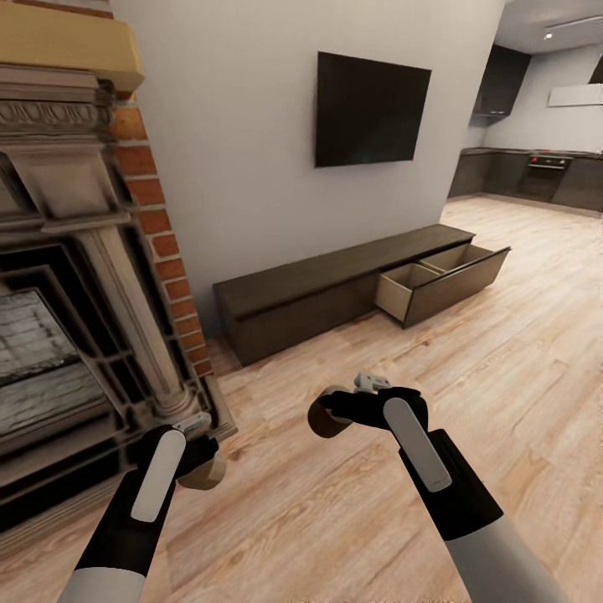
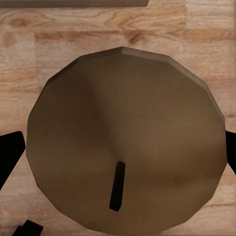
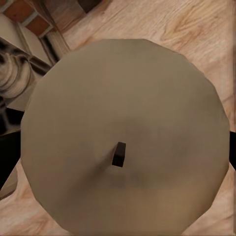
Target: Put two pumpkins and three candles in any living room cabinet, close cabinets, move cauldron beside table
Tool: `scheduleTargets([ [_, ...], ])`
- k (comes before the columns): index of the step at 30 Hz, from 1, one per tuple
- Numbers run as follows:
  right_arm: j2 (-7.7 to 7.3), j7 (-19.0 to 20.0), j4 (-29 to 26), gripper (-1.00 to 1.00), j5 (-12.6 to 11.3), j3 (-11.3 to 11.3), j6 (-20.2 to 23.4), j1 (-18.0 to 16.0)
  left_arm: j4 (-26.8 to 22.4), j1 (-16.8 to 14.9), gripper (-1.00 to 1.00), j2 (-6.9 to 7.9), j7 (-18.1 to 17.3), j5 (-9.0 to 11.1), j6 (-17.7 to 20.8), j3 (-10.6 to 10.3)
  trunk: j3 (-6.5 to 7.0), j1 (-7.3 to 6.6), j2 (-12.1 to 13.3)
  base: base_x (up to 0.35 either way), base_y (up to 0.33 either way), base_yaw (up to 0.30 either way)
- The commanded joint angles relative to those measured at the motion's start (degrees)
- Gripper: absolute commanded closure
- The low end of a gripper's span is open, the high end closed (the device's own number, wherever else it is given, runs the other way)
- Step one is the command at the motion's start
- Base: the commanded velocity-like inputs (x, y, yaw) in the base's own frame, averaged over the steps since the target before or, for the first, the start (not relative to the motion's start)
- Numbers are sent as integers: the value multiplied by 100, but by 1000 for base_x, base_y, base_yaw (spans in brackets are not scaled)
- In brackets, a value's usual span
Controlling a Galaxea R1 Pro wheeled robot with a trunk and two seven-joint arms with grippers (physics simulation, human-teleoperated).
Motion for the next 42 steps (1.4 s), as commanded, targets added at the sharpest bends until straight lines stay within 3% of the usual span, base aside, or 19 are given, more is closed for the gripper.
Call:
scheduleTargets([
  [1,-3,-57,-4,100,-56,3,5,-6,-8,-3,100,-4,57,61,9,9,-13,-1,-3,0,0,-146],
  [42,-22,-39,71,100,-98,-5,5,-6,36,-3,100,-4,55,52,7,-8,-281,-1,-3,0,0,-181],
])
